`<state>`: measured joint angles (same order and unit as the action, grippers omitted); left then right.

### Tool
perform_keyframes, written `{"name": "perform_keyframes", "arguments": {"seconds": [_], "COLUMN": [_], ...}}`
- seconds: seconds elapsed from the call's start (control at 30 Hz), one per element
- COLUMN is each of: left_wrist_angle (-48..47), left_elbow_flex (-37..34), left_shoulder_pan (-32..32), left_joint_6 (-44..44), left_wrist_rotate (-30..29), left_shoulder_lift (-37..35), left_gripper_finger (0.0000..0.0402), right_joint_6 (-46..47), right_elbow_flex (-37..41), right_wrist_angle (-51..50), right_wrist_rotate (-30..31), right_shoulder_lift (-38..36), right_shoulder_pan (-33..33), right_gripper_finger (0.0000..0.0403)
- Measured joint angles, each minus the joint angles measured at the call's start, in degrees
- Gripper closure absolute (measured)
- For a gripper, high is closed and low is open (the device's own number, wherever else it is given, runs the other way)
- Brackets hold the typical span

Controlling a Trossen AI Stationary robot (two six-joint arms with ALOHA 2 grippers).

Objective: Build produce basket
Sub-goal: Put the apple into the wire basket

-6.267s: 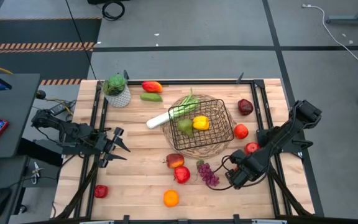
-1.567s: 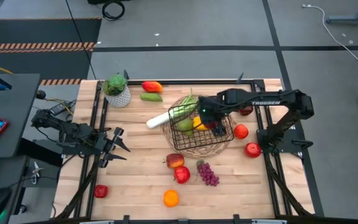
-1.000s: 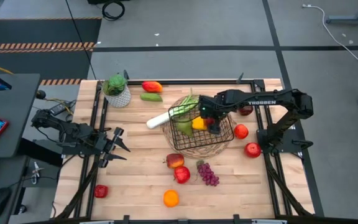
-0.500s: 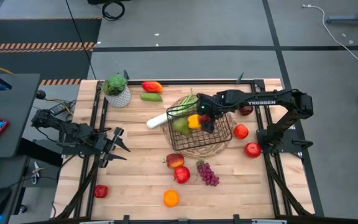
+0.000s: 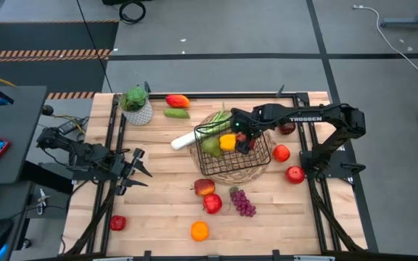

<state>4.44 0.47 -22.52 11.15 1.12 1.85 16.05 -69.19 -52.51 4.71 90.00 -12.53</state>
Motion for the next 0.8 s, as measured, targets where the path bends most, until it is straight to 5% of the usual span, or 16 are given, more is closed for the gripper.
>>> {"name": "perform_keyframes", "arguments": {"seconds": [0.3,0.8], "left_wrist_angle": [0.0,0.0], "left_elbow_flex": [0.0,0.0], "left_shoulder_pan": [0.0,0.0], "left_joint_6": [0.0,0.0], "left_wrist_rotate": [0.0,0.0], "left_shoulder_lift": [0.0,0.0], "left_gripper_finger": [0.0230,0.0230], "right_joint_6": [-0.6,-2.1], "right_elbow_flex": [-1.3,-21.0], "right_wrist_angle": [-3.3,-18.2], "right_wrist_rotate": [0.0,0.1], "right_shoulder_lift": [0.0,-0.2], "right_shoulder_pan": [0.0,0.4], "right_gripper_finger": [0.0003,0.0003]}}
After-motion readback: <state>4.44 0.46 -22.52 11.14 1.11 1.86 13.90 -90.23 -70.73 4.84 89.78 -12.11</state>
